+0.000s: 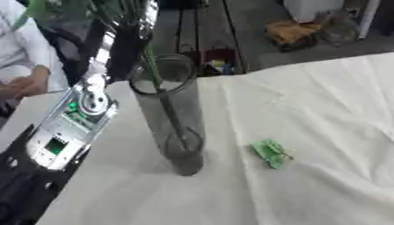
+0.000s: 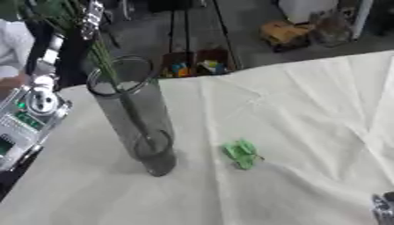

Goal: Arrange flowers into the vase.

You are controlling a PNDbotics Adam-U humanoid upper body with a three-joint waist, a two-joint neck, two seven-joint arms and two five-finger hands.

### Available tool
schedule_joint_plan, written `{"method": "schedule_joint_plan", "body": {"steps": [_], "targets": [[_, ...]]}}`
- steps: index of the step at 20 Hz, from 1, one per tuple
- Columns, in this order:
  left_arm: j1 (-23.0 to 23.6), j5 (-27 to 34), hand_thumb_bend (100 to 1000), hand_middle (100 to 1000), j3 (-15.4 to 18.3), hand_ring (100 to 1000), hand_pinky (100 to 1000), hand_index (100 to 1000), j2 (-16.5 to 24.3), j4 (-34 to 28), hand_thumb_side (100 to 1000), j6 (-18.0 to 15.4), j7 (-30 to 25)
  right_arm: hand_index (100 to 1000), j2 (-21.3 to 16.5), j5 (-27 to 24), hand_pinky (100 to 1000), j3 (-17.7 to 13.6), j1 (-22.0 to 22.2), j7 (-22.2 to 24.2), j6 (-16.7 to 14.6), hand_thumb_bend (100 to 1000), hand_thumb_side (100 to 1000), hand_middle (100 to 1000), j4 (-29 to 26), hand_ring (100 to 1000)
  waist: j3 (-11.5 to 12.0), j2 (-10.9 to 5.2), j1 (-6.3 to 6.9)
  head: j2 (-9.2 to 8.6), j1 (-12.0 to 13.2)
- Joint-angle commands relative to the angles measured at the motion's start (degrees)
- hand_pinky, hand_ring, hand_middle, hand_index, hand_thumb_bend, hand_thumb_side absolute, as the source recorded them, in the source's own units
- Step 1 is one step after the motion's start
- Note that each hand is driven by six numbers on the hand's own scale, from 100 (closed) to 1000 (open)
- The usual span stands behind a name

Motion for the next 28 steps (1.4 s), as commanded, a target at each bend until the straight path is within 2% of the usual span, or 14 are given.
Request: {"method": "schedule_joint_plan", "body": {"steps": [1, 7, 12, 28], "targets": [[-0.59, -2.53, 100, 947, 0.10, 885, 721, 936, 2.21, -0.31, 1000, -0.41, -2.21, 690, -0.55, -0.30, 666, -0.27, -0.54, 0.13, 0.01, 100, 950, 467, -0.93, 666, 0.18, -0.98, -0.33, -0.60, -0.02], [-0.19, -7.46, 100, 957, 0.10, 902, 751, 957, 2.81, -0.62, 1000, -0.83, -7.26, 690, -0.58, -0.32, 666, -0.29, -0.48, 0.12, 0.03, 100, 950, 467, -0.93, 666, 0.25, -1.00, -0.34, -0.66, 0.02], [0.17, -10.13, 100, 989, -0.22, 940, 821, 1000, 3.38, -0.69, 1000, -1.53, -11.52, 690, -0.60, -0.35, 666, -0.23, -0.44, 0.16, 0.03, 100, 950, 466, -0.93, 667, 0.29, -1.03, -0.33, -0.77, -0.06], [-0.02, -11.97, 108, 1000, 3.17, 1000, 938, 1000, 3.42, -2.88, 1000, -0.97, -24.40, 690, -0.64, -0.48, 667, -0.19, -0.40, 0.32, -0.02, 100, 950, 465, -0.93, 667, 0.57, -0.87, -0.53, -0.98, -0.14]]}}
